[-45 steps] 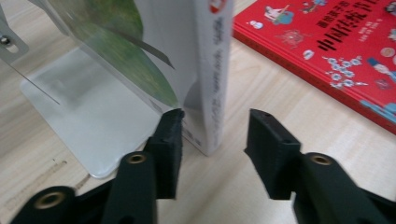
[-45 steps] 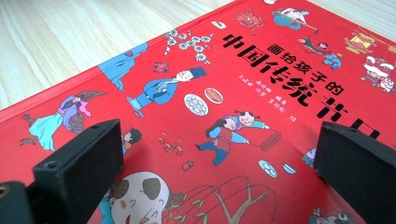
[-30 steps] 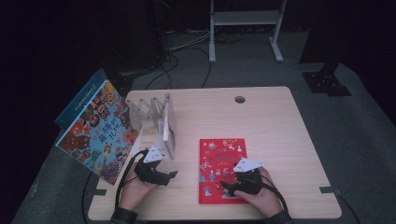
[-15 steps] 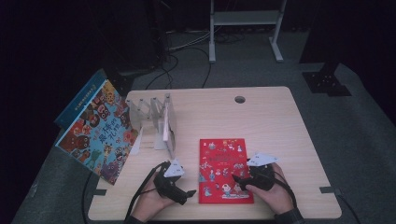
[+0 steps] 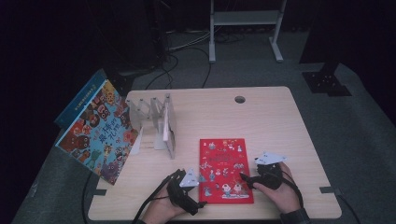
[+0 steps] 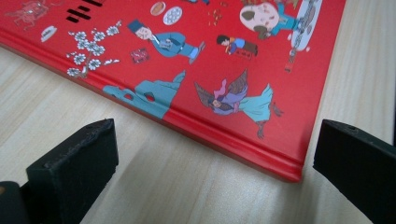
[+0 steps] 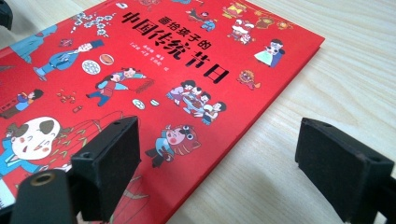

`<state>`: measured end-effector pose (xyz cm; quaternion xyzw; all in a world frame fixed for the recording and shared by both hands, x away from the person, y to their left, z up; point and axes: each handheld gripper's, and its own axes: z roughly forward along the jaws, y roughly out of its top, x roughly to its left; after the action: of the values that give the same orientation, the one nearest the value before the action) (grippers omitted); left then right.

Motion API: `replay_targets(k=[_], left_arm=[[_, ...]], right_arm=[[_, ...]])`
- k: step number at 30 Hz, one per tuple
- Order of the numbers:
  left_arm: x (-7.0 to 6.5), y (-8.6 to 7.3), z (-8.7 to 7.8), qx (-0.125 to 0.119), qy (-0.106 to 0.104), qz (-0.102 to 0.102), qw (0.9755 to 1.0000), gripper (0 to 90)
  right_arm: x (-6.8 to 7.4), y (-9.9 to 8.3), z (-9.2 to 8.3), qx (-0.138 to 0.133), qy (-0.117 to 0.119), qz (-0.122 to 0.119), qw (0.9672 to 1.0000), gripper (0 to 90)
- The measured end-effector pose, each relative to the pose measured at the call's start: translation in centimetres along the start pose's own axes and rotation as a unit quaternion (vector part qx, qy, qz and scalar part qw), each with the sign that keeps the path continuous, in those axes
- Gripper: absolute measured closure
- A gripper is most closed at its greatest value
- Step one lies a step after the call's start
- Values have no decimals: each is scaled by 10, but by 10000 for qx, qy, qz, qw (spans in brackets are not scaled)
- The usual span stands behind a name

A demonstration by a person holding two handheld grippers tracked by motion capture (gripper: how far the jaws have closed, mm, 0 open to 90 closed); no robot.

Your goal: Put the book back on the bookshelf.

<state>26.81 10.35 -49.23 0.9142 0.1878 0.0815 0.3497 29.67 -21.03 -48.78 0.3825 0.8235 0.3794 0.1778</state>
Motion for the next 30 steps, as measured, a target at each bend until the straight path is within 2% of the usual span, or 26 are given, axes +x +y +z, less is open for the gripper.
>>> replay_targets(k=[1,6,11,14,19,23,27,30], left_arm=[[0,0,1,67,51,50,10000,0],[3,-3,2,96,-79,-29,9999,0],[12,-7,-2,140,50,-187,9997,0],[28,-15,-9,116,335,-482,9982,0],[41,-22,-14,52,521,-749,9958,0],[43,-22,-15,60,516,-752,9958,0],[42,-22,-15,61,526,-712,9961,0],[41,-22,-15,79,526,-669,9963,0]], right_arm=[[0,0,0,5,-2,-15,10000,132],[-1,-1,-1,30,-1,-16,10000,132],[-2,-2,-1,40,4,-8,10000,132],[-2,-2,-1,43,4,-9,10000,132],[-5,2,0,47,10,-26,10000,132],[-9,7,2,35,31,7,10000,133],[-25,23,13,61,18,87,9999,142],[-35,36,24,157,-44,39,9999,156]])
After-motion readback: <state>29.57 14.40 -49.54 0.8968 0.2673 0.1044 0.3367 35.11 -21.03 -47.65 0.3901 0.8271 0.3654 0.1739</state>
